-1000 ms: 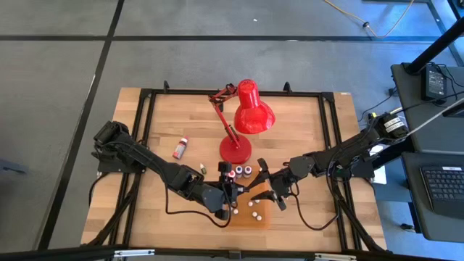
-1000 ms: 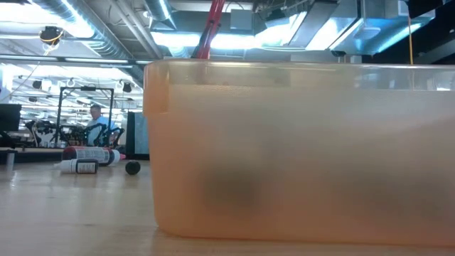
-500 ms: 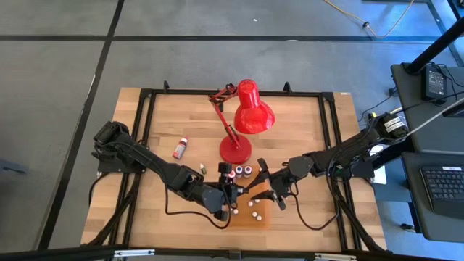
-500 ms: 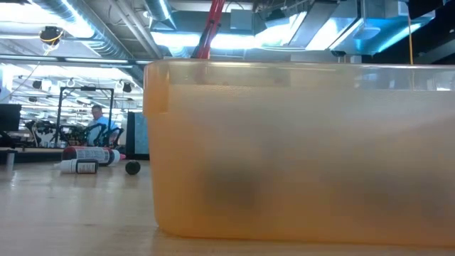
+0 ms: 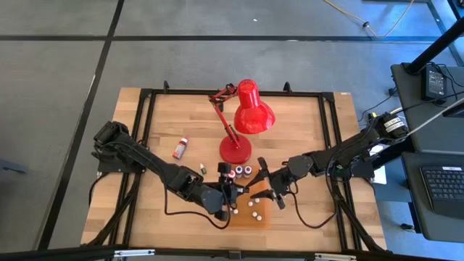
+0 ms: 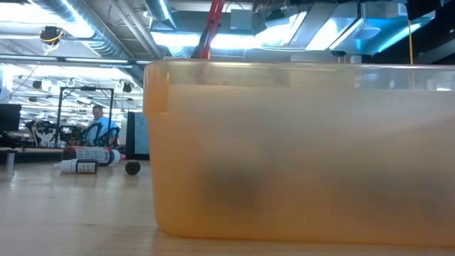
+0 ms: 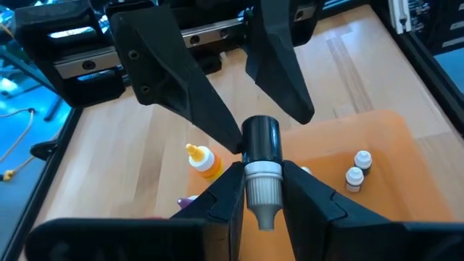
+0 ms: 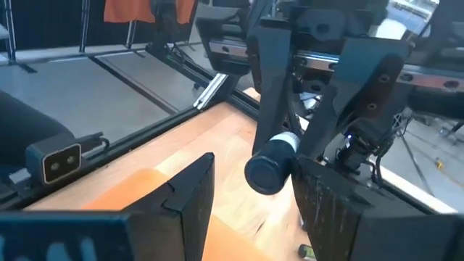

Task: Pick & Place food coloring
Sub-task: Put the small black food coloring bottle into the orange bin

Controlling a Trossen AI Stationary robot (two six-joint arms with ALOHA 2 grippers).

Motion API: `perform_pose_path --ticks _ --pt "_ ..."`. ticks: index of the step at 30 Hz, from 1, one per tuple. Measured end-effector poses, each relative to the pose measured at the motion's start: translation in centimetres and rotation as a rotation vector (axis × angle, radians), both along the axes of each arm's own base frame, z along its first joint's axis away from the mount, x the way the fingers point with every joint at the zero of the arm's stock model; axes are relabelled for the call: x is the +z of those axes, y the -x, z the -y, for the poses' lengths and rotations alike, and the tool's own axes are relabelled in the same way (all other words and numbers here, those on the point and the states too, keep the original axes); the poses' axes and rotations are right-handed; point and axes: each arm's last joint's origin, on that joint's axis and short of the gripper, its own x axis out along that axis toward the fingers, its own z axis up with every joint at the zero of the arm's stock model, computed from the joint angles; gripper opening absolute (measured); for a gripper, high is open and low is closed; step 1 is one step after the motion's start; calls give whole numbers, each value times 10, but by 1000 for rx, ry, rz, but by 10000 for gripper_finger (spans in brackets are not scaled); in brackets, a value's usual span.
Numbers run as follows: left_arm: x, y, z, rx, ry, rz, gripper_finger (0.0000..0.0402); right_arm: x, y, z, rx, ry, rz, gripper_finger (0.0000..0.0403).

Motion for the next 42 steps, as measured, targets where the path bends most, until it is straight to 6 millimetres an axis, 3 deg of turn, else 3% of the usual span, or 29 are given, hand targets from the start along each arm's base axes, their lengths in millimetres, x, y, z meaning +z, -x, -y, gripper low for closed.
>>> perform_pose_path --ticks 9,16,29,42 --pt "0 0 -3 65 -26 15 76 -1 -1 4 -179 -46 -23 184" --pt "1 0 -3 69 -28 21 76 1 -1 4 -173 -56 -4 181" --pt "1 0 -2 61 6 19 84 2 -2 4 -176 -61 5 72" --pt "1 0 -2 73 28 25 106 2 -2 4 -177 -64 10 69"
